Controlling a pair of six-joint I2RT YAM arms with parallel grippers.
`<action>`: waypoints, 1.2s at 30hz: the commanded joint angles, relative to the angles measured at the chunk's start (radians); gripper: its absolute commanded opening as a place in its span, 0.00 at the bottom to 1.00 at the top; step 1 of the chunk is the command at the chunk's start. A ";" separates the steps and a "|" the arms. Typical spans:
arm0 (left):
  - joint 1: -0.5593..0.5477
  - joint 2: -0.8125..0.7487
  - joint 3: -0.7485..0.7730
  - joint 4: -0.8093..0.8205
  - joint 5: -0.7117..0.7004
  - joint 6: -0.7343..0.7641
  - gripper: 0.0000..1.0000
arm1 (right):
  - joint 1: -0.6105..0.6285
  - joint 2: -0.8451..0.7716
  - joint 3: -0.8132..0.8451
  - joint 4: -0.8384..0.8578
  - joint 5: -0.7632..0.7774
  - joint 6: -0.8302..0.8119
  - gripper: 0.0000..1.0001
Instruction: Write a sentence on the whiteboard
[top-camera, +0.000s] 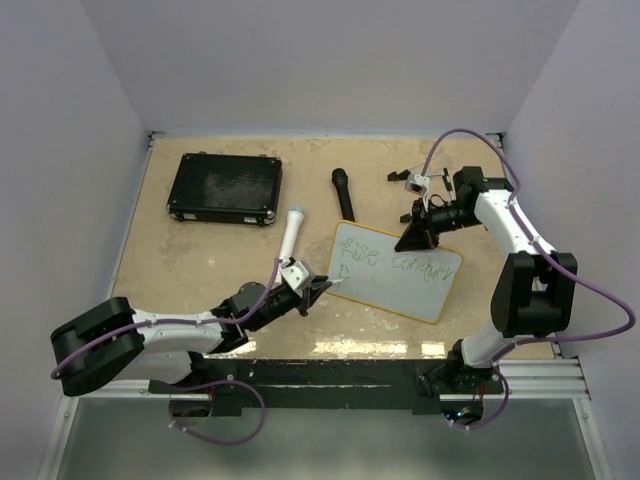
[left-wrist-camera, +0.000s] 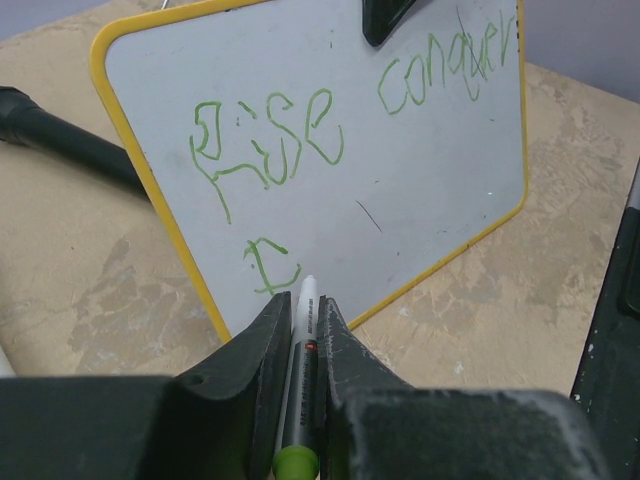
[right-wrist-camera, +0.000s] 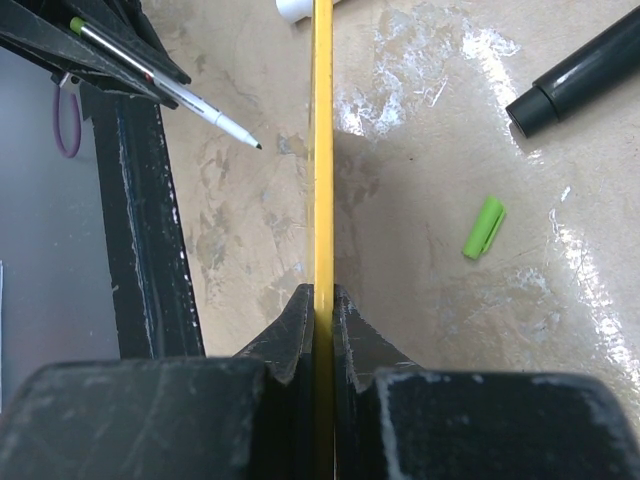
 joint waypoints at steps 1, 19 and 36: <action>-0.006 0.044 0.069 0.024 -0.014 0.040 0.00 | 0.002 -0.033 -0.014 0.057 -0.032 -0.027 0.00; -0.006 0.153 0.054 0.167 -0.028 0.149 0.00 | 0.002 -0.023 -0.021 0.075 -0.036 -0.010 0.00; -0.006 0.118 0.041 0.182 0.048 0.164 0.00 | 0.003 -0.015 -0.021 0.080 -0.033 -0.006 0.00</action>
